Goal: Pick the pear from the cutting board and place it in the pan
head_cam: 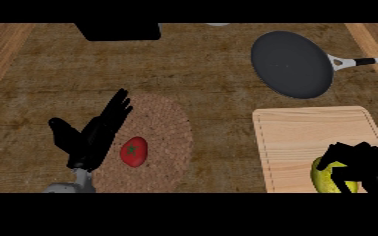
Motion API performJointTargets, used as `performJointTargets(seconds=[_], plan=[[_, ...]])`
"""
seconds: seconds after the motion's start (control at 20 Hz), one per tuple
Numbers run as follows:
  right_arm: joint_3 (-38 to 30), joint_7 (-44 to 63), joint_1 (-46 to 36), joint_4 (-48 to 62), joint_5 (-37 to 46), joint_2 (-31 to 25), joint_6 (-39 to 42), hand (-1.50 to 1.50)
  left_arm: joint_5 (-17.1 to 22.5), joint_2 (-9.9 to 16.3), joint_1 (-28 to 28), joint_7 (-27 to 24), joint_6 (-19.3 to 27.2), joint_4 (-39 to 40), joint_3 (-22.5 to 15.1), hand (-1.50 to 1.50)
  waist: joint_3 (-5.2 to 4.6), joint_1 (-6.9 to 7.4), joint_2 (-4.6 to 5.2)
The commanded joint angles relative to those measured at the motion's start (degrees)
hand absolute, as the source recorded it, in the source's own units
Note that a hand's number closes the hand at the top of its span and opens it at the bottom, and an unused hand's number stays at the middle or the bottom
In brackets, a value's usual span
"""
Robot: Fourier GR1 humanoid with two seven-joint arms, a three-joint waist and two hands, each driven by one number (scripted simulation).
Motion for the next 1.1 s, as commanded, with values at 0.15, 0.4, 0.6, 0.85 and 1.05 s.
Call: performJointTargets(seconds=[0.15, 0.4, 0.6, 0.85, 1.05], plan=[[-7.5, 5.1, -1.4, -3.0, -22.9, 2.2, 12.0, 1.50, -0.5, -0.8, -3.0, 0.4, 0.3, 1.8, 0.1, 0.00, 0.02, 0.99, 0.35], [-12.9, 5.2, -9.5, 9.8, -28.6, 0.8, 17.1, 1.50, 0.0, 0.5, 0.1, 4.0, -0.8, -4.0, -0.6, 0.00, 0.08, 2.07, 0.32], [-8.8, 1.0, -18.3, 21.2, -15.4, 5.2, 8.3, 1.50, -2.7, -3.0, -2.1, 0.1, 0.7, 0.8, -1.9, 0.00, 0.09, 2.17, 0.44], [-6.6, -1.1, -30.2, 34.9, -7.4, 8.7, -0.1, 1.50, 0.7, -1.1, -4.1, 2.9, -1.8, 0.6, 0.9, 0.00, 0.13, 2.93, 0.63], [-9.6, -3.9, -39.2, 48.8, -6.5, 11.4, -6.2, 1.50, -1.0, -2.3, -2.6, -2.1, -2.5, 4.4, 0.0, 0.00, 0.13, 3.18, 0.80]])
